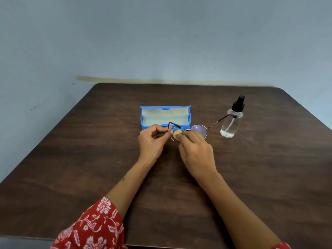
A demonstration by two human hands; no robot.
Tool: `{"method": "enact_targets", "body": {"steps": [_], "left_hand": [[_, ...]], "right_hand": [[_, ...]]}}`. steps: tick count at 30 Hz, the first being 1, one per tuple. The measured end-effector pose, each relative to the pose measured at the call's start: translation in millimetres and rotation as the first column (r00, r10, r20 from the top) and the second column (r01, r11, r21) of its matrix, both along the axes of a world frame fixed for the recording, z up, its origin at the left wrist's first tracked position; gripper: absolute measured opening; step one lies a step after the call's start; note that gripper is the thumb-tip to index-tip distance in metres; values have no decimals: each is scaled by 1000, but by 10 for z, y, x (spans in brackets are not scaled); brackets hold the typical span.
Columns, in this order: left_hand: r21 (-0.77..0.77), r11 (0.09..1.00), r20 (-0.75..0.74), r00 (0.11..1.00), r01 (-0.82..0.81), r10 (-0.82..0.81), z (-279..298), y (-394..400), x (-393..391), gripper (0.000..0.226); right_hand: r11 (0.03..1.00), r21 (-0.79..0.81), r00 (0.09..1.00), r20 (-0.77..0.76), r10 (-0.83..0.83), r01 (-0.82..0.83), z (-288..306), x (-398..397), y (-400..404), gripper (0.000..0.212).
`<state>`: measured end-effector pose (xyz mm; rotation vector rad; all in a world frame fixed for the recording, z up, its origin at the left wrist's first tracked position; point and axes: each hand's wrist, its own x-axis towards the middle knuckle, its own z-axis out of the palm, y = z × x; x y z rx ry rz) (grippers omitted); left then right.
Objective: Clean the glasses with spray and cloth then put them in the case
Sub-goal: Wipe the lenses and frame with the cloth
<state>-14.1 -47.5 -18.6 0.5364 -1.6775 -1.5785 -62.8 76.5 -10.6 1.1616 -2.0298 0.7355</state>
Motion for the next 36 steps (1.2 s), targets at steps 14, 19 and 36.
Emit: {"method": "enact_targets", "body": {"steps": [14,19,36], "left_hand": [[-64,998,21,1000,-18,20,-21,-5,8,27],[-97,995,20,999,-27,29,-27,1,-31,25],[-115,992,22,999,-45,48,-38,-23,-27,33]], "right_hand": [[994,88,990,132,54,-65,-111,87,-5,21],[997,73,986,159,-47,36,-121,46,4,17],[996,89,984,176,-12,-4,-119,56,3,21]]}}
